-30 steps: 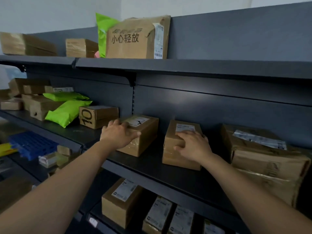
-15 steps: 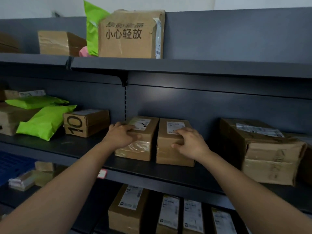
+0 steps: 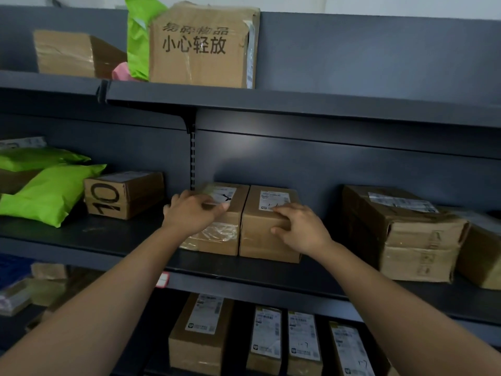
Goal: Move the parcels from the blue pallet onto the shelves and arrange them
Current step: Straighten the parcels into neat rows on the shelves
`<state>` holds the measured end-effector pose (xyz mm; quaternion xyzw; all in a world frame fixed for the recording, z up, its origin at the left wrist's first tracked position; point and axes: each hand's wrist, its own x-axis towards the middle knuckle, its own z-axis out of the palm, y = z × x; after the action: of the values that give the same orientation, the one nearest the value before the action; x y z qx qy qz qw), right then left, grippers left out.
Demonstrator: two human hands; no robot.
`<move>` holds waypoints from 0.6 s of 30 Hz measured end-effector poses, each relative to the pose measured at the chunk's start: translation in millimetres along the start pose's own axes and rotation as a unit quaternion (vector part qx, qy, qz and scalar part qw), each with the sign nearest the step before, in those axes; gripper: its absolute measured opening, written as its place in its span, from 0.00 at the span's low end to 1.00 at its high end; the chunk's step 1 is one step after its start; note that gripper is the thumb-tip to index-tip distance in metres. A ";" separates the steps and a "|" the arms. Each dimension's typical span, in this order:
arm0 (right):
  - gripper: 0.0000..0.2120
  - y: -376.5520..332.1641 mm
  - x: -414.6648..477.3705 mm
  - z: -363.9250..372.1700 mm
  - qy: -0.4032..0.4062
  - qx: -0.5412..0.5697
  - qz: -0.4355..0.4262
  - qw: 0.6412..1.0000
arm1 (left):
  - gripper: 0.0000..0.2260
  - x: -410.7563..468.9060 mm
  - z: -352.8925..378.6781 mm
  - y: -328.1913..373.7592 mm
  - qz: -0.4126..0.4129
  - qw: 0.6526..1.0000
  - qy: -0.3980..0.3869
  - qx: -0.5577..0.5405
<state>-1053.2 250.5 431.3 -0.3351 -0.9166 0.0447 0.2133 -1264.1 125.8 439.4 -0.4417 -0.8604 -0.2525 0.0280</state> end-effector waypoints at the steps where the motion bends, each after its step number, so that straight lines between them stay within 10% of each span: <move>1: 0.29 0.3 -0.4 -1.6 -0.005 -0.001 0.001 1.000 | 0.30 0.1 1.5 4.5 0.002 1.000 0.010 0.024; 18: 0.23 177.7 -73.2 -123.0 0.129 -0.096 0.188 0.969 | 0.32 -32.5 65.6 232.0 0.257 0.966 -0.017 0.025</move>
<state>-845.5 333.7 476.2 -0.5234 -0.8019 -0.0476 0.2841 -1053.2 243.6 468.5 -0.6511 -0.7247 -0.2076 0.0885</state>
